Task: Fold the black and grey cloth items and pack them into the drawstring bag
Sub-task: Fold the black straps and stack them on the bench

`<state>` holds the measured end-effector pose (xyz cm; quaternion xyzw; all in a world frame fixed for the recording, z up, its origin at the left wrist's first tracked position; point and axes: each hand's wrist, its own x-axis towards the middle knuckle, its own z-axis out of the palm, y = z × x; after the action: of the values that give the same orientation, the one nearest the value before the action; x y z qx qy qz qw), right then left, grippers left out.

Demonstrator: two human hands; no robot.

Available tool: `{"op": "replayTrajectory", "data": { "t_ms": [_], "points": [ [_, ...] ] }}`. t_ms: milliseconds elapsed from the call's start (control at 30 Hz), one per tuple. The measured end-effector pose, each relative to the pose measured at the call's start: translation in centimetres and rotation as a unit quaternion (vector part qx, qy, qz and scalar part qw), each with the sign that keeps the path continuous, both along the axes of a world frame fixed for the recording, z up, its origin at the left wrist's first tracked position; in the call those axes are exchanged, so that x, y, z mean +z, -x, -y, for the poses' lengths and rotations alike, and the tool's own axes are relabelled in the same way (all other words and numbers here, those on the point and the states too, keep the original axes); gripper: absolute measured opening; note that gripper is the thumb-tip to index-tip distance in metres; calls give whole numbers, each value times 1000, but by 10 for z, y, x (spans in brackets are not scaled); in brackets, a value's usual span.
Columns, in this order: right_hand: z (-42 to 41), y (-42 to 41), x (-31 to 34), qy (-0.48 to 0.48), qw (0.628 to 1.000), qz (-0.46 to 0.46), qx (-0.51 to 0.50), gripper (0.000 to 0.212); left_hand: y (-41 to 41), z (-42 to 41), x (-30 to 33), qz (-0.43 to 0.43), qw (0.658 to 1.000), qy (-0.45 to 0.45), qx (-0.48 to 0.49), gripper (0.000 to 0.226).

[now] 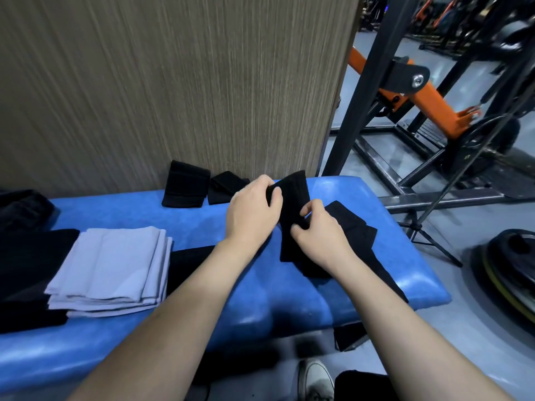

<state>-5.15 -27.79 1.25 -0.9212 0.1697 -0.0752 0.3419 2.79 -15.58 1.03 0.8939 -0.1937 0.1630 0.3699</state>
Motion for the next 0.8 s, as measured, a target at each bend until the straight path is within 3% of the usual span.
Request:
{"op": "replayTrajectory", "data": {
  "t_ms": [133,367,667,800],
  "points": [
    [0,5,7,-80,996,37,-8,28,16,-20,11,-97,990,81,-62,14],
    [-7,12,14,-169,983,69,38,20,34,-49,19,-276,916,234,-176,13],
    [-28,30,23,-214,967,63,123,22,52,-98,25,-323,892,264,-173,16],
    [-31,38,24,-182,969,11,165,21,68,-104,18,-350,886,259,-158,32]
  ]
}}
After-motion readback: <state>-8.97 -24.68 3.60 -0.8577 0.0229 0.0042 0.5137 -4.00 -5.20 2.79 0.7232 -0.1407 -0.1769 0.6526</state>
